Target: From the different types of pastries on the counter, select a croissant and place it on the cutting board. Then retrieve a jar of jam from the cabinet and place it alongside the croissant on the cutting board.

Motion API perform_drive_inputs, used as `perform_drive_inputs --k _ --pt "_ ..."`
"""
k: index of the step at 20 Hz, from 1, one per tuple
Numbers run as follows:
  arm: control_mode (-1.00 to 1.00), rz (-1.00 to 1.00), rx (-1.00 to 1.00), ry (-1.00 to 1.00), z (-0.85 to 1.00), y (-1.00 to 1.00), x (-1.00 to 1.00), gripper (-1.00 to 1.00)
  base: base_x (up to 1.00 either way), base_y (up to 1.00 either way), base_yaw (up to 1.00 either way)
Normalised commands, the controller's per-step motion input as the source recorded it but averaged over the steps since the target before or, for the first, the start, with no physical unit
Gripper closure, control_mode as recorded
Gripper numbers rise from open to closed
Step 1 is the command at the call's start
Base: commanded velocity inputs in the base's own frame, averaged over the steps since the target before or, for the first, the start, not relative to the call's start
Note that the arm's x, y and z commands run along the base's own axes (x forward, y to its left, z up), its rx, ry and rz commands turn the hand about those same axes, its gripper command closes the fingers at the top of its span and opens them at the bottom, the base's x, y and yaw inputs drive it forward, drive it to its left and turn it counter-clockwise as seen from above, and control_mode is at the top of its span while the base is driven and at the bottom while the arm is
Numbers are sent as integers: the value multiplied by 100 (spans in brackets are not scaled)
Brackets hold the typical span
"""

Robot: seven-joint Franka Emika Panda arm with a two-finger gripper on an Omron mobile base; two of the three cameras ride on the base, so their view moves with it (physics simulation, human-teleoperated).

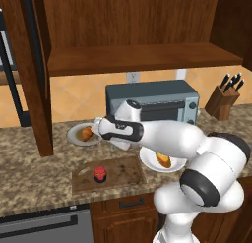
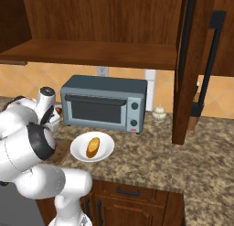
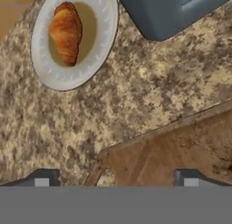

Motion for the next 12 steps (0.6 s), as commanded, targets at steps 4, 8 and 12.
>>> perform_drive_inputs --k 4,8,12 --pt "-100 -6 -8 10 25 24 31 -100 0 0 0" --pt "-100 -22 -21 0 0 47 98 -100 0 0 0" --pt "-100 -7 -4 2 -11 38 21 -100 0 0 0"
